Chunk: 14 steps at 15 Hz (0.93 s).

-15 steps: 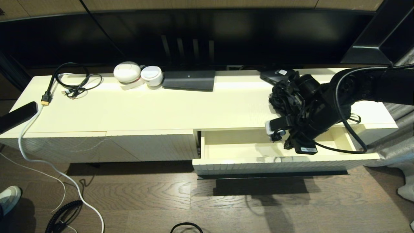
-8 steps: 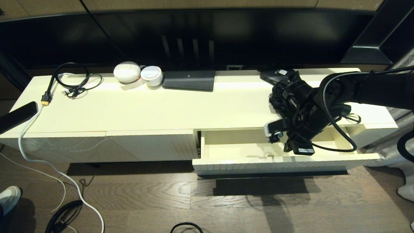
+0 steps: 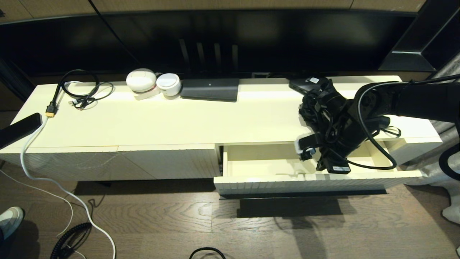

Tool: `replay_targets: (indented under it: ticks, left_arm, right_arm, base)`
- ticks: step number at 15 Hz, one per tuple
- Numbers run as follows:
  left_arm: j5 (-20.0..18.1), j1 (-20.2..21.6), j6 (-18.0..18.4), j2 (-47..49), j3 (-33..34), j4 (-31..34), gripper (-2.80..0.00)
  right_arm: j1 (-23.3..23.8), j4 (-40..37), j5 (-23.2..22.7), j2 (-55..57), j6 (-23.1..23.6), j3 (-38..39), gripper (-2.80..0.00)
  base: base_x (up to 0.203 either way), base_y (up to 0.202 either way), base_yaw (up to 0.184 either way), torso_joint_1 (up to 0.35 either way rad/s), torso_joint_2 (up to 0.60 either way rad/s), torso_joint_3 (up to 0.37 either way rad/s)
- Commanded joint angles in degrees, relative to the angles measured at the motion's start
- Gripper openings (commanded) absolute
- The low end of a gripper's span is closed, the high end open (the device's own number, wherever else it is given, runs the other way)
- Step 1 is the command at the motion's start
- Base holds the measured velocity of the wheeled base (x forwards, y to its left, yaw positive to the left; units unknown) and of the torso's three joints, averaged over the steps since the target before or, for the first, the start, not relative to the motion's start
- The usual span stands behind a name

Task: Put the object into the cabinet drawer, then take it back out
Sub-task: Open the drawer

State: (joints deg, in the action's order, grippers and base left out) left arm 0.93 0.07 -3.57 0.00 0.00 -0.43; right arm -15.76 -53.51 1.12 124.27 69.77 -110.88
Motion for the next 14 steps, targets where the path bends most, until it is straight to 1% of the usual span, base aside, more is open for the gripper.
replay_targets:
  ticks: [1,8,14]
  left_arm:
    - [0.04,0.01,-0.03,0.00,0.00,-0.01,-2.80]
    - [0.04,0.01,-0.03,0.00,0.00,-0.01,-2.80]
    - [0.04,0.01,-0.03,0.00,0.00,-0.01,-2.80]
  right_arm:
    - [-0.20,-2.76,-0.09,-0.64,0.20,0.25,-2.80]
    - [-1.41,-3.61,-0.87,-1.77,-0.25,4.39,-2.80]
    - [-1.64,-1.77,-1.03,-3.83,-0.03,12.74,-2.80]
  base:
    - [0.000,0.000,0.000,0.000,0.00,0.000]
    - [0.000,0.000,0.000,0.000,0.00,0.000]
    - [0.000,0.000,0.000,0.000,0.00,0.000]
